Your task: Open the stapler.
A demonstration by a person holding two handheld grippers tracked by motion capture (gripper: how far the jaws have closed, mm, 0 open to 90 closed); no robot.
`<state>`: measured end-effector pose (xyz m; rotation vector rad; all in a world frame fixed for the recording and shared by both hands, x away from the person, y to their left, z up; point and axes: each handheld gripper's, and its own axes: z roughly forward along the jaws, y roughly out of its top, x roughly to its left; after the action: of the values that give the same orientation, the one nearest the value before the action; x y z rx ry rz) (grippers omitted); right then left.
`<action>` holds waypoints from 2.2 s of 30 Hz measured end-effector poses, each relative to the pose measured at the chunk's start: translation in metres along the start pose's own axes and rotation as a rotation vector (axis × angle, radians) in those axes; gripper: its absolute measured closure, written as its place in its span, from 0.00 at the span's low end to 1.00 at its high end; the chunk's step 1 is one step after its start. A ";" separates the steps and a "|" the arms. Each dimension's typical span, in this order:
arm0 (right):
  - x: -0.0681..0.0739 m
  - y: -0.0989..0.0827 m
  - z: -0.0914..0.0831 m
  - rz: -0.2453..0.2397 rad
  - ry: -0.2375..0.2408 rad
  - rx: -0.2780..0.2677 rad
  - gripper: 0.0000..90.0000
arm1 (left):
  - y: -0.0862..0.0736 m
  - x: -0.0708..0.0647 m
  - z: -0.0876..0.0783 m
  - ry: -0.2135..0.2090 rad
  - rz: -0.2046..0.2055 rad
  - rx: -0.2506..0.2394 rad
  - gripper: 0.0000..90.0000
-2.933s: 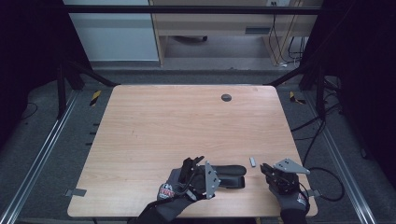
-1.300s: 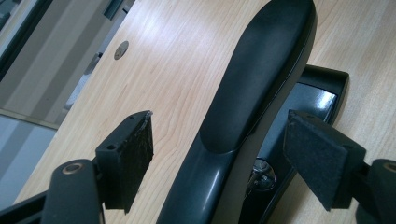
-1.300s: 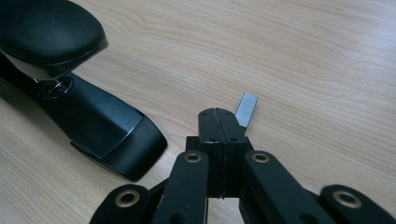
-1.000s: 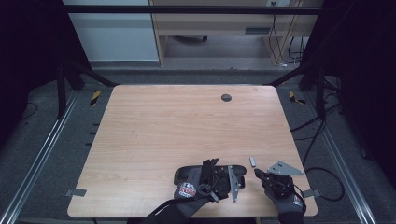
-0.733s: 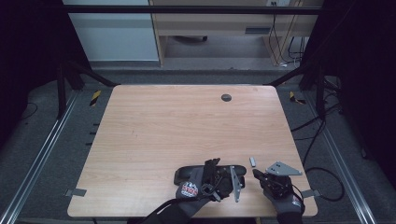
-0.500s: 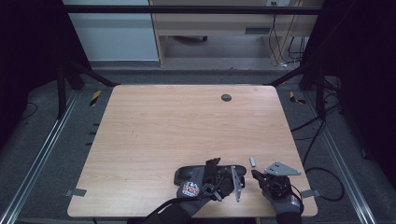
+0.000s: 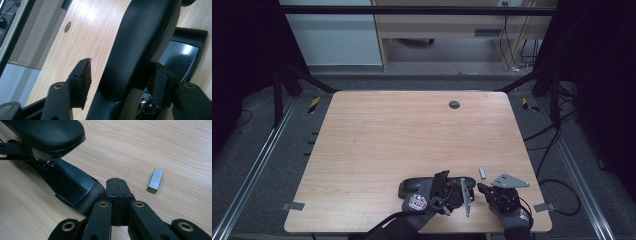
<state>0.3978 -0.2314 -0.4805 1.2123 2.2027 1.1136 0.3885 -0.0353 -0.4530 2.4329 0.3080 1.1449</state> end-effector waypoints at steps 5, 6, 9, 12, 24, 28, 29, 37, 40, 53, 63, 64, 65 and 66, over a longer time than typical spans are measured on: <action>0.000 -0.001 0.002 0.002 0.009 0.000 1.00 | 0.000 -0.004 0.000 0.005 0.001 -0.012 0.53; 0.001 -0.001 0.003 -0.001 0.017 0.002 1.00 | 0.000 -0.004 0.000 0.007 0.009 -0.006 0.53; 0.003 -0.001 0.004 0.001 0.024 0.005 1.00 | 0.000 -0.004 0.000 0.007 0.001 -0.012 0.53; 0.005 -0.001 0.007 -0.005 0.036 0.008 1.00 | 0.000 -0.005 0.000 0.009 0.002 -0.012 0.54; 0.013 -0.001 0.015 -0.015 0.074 0.034 1.00 | 0.000 -0.006 0.000 0.021 0.005 -0.010 0.54; 0.014 -0.001 0.016 -0.015 0.083 0.038 1.00 | 0.000 -0.006 0.000 0.025 0.006 -0.008 0.54; 0.014 -0.001 0.016 -0.015 0.083 0.038 1.00 | 0.000 -0.006 0.000 0.025 0.006 -0.008 0.54; 0.016 -0.001 0.020 -0.015 0.098 0.061 1.00 | 0.000 -0.007 -0.001 0.029 0.008 -0.006 0.54; 0.015 -0.001 0.021 -0.019 0.096 0.055 1.00 | 0.000 -0.007 -0.001 0.029 0.006 -0.009 0.54; 0.016 -0.002 0.022 -0.017 0.104 0.048 1.00 | -0.001 -0.007 -0.001 0.032 -0.001 -0.017 0.54; 0.017 -0.002 0.022 -0.021 0.106 0.045 1.00 | -0.002 -0.004 -0.003 0.035 -0.013 -0.027 0.55; 0.017 -0.001 0.022 -0.024 0.108 0.046 1.00 | -0.002 -0.004 -0.004 0.035 -0.014 -0.028 0.55; 0.019 -0.001 0.022 -0.026 0.112 0.046 1.00 | -0.002 -0.005 -0.004 0.036 -0.014 -0.029 0.55; 0.019 -0.001 0.022 -0.026 0.112 0.046 1.00 | -0.002 -0.005 -0.004 0.036 -0.014 -0.029 0.55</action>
<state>0.4014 -0.2061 -0.4943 1.1629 2.3325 1.1524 0.3829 -0.0343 -0.4550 2.3831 0.3171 1.1803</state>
